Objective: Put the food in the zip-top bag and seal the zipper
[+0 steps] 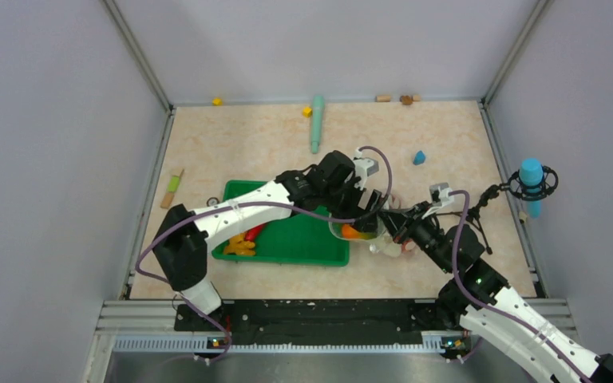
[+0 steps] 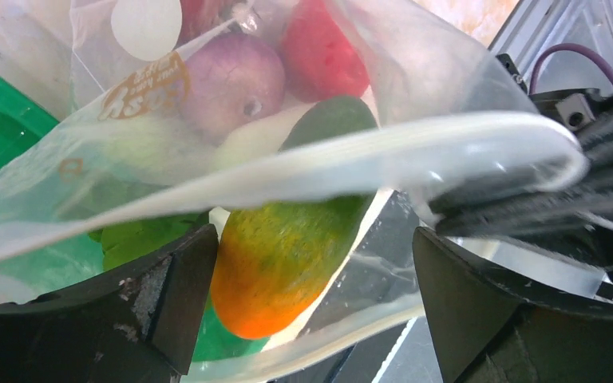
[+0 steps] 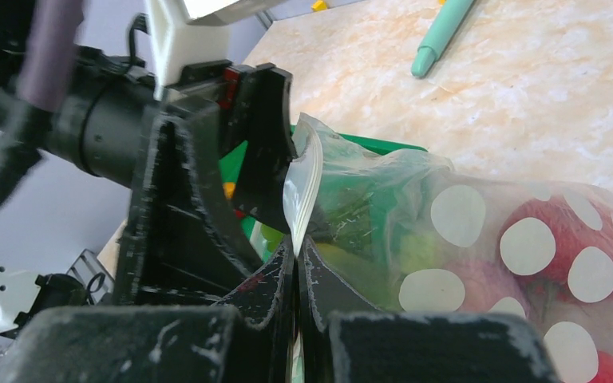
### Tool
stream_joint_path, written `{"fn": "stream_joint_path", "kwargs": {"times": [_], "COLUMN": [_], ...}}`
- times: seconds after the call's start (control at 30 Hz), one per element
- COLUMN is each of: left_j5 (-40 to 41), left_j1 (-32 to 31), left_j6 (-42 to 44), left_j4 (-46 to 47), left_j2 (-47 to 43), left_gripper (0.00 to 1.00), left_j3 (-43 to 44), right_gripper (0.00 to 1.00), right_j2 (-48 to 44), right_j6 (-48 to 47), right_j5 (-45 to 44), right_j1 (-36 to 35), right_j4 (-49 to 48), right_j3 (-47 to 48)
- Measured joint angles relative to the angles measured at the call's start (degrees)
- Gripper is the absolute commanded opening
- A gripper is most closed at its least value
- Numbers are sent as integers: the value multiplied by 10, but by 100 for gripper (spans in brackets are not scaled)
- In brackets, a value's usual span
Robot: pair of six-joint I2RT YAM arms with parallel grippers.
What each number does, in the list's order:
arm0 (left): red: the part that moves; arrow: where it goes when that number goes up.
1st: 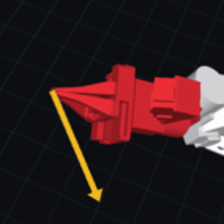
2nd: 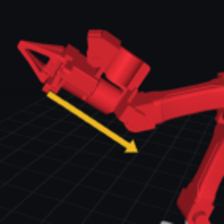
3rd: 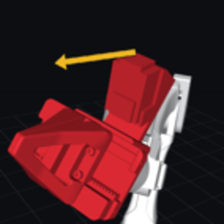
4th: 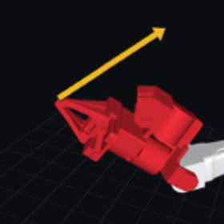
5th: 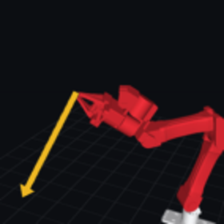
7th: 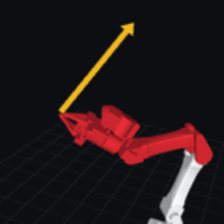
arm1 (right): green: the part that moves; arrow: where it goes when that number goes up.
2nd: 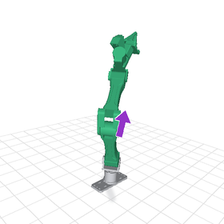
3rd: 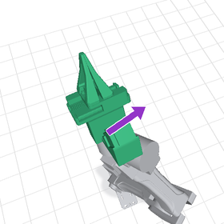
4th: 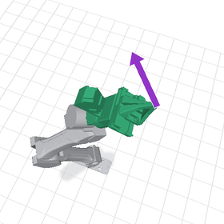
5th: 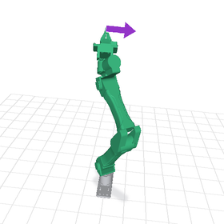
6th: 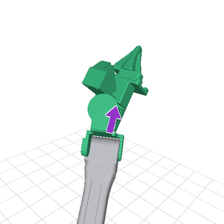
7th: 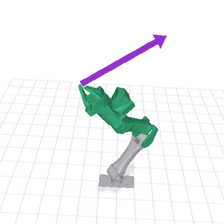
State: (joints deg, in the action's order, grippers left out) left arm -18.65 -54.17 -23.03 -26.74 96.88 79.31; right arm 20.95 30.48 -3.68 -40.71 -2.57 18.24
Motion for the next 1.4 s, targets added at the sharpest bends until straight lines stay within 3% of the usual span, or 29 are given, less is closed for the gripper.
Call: {"fn": "stream_joint_path", "kwargs": {"times": [0.43, 0.6, 0.77, 1.03, 1.23, 1.4], "left_j5": [25, 92, 214, 376, 422, 445], "left_j1": [0, 0, 4, 65, 146, 153], "left_j6": [4, -3, -30, -135, -249, -376], "left_j4": [39, 47, 45, 2, -33, -24], "left_j2": [-162, -222, -293, -356, -388, -435], "left_gripper": [97, 97, 97, 97, 97, 97], "left_j3": [-98, -144, -192, -271, -362, -423], "right_gripper": [0, 0, 0, 0, 0, 0], "right_j2": [-9, -10, -11, -15, -15, -15], "right_j6": [0, 0, 0, -1, -4, -5], "right_j5": [0, -2, -3, -8, -10, -11], "right_j1": [0, 0, 0, 0, 0, 0], "right_j4": [1, 1, 2, 5, 5, 5], "right_j3": [0, 0, 0, 0, 0, 0]}}
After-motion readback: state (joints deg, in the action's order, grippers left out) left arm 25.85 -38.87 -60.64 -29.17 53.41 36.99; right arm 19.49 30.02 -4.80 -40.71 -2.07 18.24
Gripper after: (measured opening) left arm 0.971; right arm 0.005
